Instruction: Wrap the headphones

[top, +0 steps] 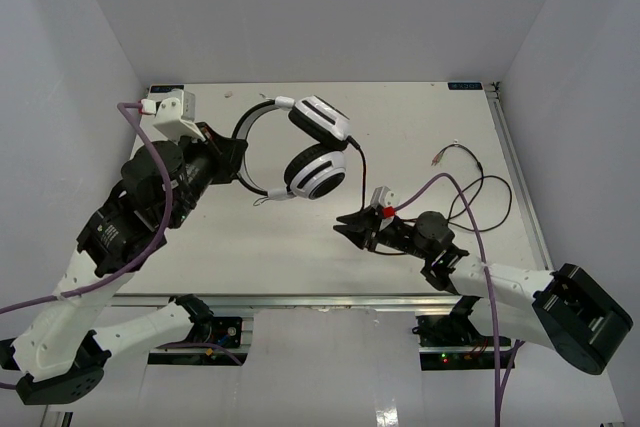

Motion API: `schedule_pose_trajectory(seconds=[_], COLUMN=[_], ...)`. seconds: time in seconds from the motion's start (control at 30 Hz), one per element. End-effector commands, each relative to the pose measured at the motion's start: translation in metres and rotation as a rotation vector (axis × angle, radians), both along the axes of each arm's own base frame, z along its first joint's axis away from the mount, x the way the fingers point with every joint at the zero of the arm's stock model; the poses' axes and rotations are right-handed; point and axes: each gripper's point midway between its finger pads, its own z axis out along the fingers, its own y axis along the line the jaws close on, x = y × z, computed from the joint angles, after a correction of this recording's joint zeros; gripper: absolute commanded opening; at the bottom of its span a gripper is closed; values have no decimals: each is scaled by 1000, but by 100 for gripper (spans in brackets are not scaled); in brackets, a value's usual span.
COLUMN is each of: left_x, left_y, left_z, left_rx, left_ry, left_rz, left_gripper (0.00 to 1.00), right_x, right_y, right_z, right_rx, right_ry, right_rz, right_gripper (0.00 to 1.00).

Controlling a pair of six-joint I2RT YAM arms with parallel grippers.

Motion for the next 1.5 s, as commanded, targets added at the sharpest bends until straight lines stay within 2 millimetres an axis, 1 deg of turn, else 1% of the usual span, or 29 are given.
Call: schedule_pose_trajectory(seconds=[0.0, 0.1, 0.17, 0.2, 0.27, 0.37, 0.4, 0.47, 0.5, 0.57, 0.6, 0.63, 0.73, 0.77, 0.8, 0.87, 0.9, 0.97, 1.07, 1.13, 1.17, 1.2, 1.27, 1.3, 1.33, 1.37, 1.43, 1.47], left_x=[-12, -17, -20, -22, -29, -51, -64, -77, -87, -96, -100, -111, -117, -117, -117, -116, -116, -112, -101, -89, -85, -79, -62, -57, -52, -46, -29, -21], left_y=[-9, -18, -20, -21, -25, -41, -49, -57, -63, -72, -75, -81, -95, -97, -100, -105, -107, -109, -107, -104, -102, -100, -98, -98, -98, -98, -92, -89], left_z=[41, 42, 43, 45, 48, 57, 60, 60, 61, 55, 53, 51, 28, 20, 9, -10, -21, -40, -69, -83, -89, -95, -112, -116, -121, -127, -143, -150], left_rx=[-169, -184, -196, -205, -216, -230, -237, -251, -257, -267, -271, -266, -231, -214, -192, -127, -96, -35, 59, 117, 145, 168, 233, 253, 277, 301, 369, 400], left_ry=[-86, -80, -84, -91, -106, -162, -174, -180, -181, -167, -163, -159, -103, -90, -73, -55, -36, -12, 39, 55, 66, 79, 130, 138, 145, 161, 208, 227], left_rz=[-69, -124, -144, -156, -203, -361, -444, -534, -593, -668, -698, -773, -864, -880, -896, -930, -947, -958, -925, -878, -858, -828, -762, -751, -739, -721, -639, -605], left_gripper=[0, 0, 0, 0, 0, 0, 0, 0, 0, 0, 0, 0, 0, 0, 0, 0, 0, 0, 0, 0, 0, 0, 0, 0, 0, 0, 0, 0], right_x=[-1, 0, 0, 1, 3, 8, 9, 12, 15, 15, 17, 20, 25, 26, 29, 37, 43, 60, 84, 97, 105, 109, 116, 118, 117, 119, 125, 125], right_y=[2, 4, 5, 5, 5, 7, 9, 13, 18, 25, 26, 30, 33, 34, 35, 32, 30, 25, 10, -4, -7, -11, -17, -21, -25, -27, -34, -37], right_z=[14, 12, 11, 11, 11, 13, 18, 17, 25, 31, 30, 37, 43, 44, 50, 49, 53, 69, 84, 84, 98, 101, 108, 107, 98, 96, 100, 95], right_rx=[51, 44, 43, 42, 39, 37, 42, 11, 14, 6, -2, 2, -13, -23, -25, -62, -78, -107, -163, -225, -230, -253, -312, -341, -388, -416, -449, -477], right_ry=[-58, -55, -53, -54, -58, -64, -69, -81, -90, -85, -77, -85, -90, -90, -105, -103, -110, -121, -100, -56, -72, -65, -41, -31, 4, 20, 38, 63], right_rz=[9, 14, 19, 18, 8, -5, -2, 12, 19, 46, 45, 46, 45, 42, 36, -1, -26, -75, -142, -192, -222, -240, -274, -291, -297, -309, -354, -365], right_gripper=[27, 19, 11, 8, 8, 8, 8, 8, 8, 8, 8, 8, 8, 8, 8, 8, 8, 8, 8, 8, 8, 8, 8, 8, 8, 8, 8, 8])
